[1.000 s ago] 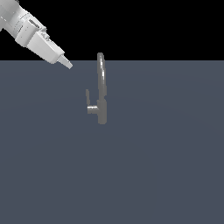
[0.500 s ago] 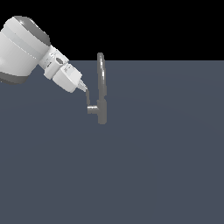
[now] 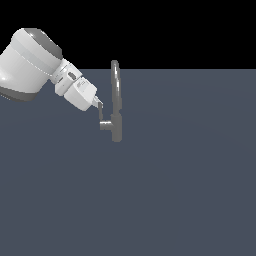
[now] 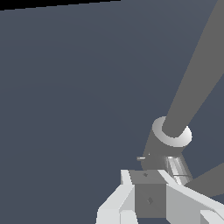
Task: Turn on the faucet by rotating a designated handle.
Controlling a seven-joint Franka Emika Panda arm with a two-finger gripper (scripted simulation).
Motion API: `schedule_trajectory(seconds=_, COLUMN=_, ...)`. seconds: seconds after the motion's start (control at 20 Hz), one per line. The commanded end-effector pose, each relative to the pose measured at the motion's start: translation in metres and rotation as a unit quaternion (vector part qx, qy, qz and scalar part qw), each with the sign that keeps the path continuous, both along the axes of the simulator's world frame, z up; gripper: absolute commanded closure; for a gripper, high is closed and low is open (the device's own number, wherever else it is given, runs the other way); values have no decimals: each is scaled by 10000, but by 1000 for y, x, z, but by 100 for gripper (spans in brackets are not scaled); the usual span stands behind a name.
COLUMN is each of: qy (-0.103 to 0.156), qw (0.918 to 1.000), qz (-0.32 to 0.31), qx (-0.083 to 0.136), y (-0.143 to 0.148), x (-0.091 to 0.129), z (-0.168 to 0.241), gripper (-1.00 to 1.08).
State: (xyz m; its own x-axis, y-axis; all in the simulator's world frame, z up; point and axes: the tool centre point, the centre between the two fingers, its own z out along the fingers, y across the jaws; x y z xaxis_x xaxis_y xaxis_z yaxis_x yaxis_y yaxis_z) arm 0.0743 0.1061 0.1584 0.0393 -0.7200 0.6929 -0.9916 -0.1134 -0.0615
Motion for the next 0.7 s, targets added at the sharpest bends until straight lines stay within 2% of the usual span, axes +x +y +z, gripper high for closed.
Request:
schedule_trajectory(seconds=0.0, qy=-45, qw=10000, qz=-27, qx=-32, y=0, x=-1, z=1, gripper=108)
schedule_trajectory(seconds=0.5, qy=-136, qw=9998, qz=-106, qx=-96, y=-4, x=-2, z=0, gripper=108)
schedule_trajectory(seconds=0.65, qy=-136, qw=9998, qz=-106, qx=-96, y=-5, x=-10, z=2, gripper=108)
